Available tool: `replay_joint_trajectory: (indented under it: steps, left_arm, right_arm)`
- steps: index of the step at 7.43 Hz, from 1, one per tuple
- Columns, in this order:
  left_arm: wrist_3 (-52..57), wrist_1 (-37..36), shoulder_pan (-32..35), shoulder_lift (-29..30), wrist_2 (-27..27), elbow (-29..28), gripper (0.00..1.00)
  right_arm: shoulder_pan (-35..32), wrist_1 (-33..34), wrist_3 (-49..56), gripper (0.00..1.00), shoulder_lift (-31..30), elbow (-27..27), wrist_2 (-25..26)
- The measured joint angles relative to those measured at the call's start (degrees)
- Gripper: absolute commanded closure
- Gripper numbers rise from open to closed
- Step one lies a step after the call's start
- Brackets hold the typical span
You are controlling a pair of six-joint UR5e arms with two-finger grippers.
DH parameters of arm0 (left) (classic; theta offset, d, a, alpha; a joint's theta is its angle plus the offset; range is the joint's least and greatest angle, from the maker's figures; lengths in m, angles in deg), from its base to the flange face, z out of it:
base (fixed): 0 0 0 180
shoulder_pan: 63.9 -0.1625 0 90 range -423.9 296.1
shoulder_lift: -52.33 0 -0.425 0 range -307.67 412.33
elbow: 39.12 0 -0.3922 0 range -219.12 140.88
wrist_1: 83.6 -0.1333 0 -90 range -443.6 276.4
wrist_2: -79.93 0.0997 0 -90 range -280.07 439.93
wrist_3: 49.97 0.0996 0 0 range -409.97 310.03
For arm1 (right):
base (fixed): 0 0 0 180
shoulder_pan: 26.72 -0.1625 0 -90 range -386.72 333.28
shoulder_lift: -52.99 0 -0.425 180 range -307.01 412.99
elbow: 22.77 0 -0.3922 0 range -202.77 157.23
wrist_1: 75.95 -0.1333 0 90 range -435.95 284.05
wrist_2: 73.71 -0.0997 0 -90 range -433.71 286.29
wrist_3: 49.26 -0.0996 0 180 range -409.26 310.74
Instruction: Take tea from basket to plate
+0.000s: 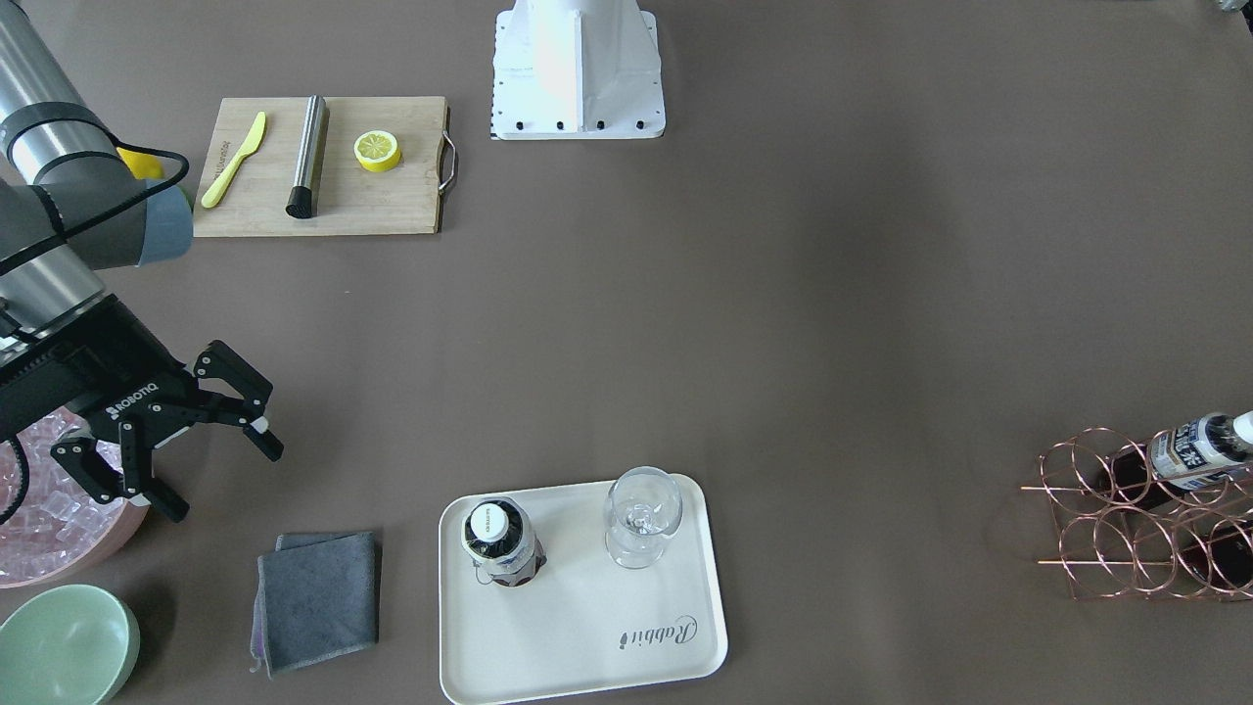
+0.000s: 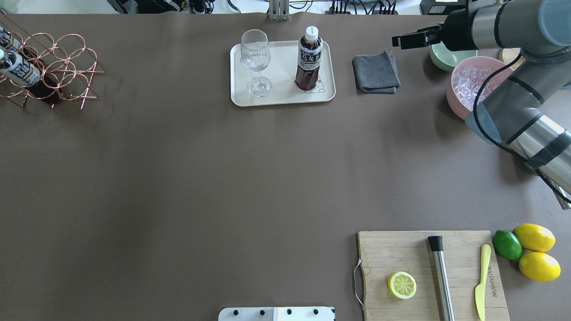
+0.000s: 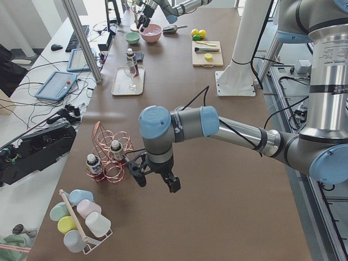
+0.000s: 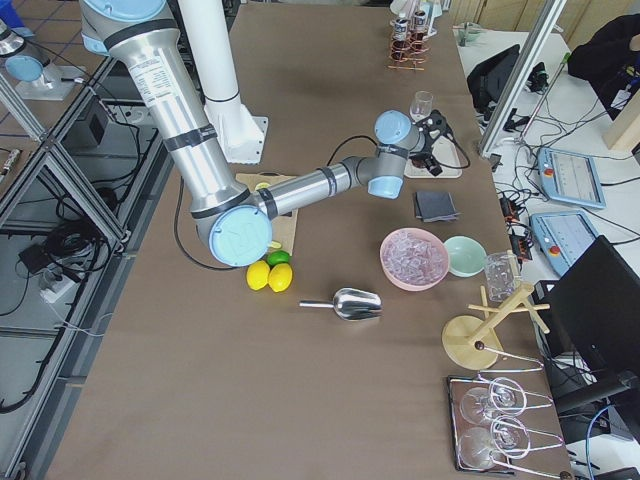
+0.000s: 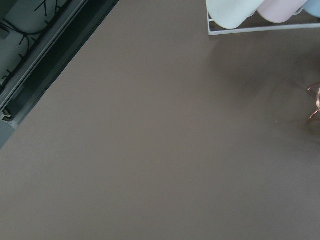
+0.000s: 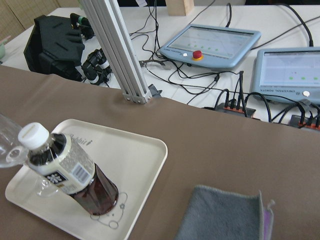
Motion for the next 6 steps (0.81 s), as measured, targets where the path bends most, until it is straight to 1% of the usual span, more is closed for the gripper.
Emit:
replay_joint_trajectory:
  steps: [1,2,3,4,5,6]
  left_arm:
    - [4.01,5.27,0.38,-2.52,-0.08,-3.03,0.02]
    - [7.09,11.15,0.35,-4.24,-0.25,-6.21,0.02]
    - [10.89,16.09,0.02,-5.15,-1.10,-9.38,0.02]
    - [15.74,21.78,-0.57,-5.46,-2.25,-13.84,0.02]
    - [18.58,26.24,-2.93,-5.28,-2.95,-16.53,0.02]
    - [19.80,28.49,-6.72,-4.17,-3.27,-17.68,0.02]
  right_arm:
    - [-2.11,1.95,0.14,0.01,-2.31,-0.01,-5.94]
    - [-4.43,5.34,0.78,0.02,-4.22,0.23,-12.62]
    - [-6.49,9.21,2.15,0.04,-6.08,0.41,-17.50]
    - [-7.99,13.00,4.09,0.07,-8.39,0.67,-20.76]
    - [-9.25,16.17,6.02,0.05,-9.92,1.86,-22.47]
    - [-10.73,19.62,7.92,0.02,-10.75,3.77,-23.93]
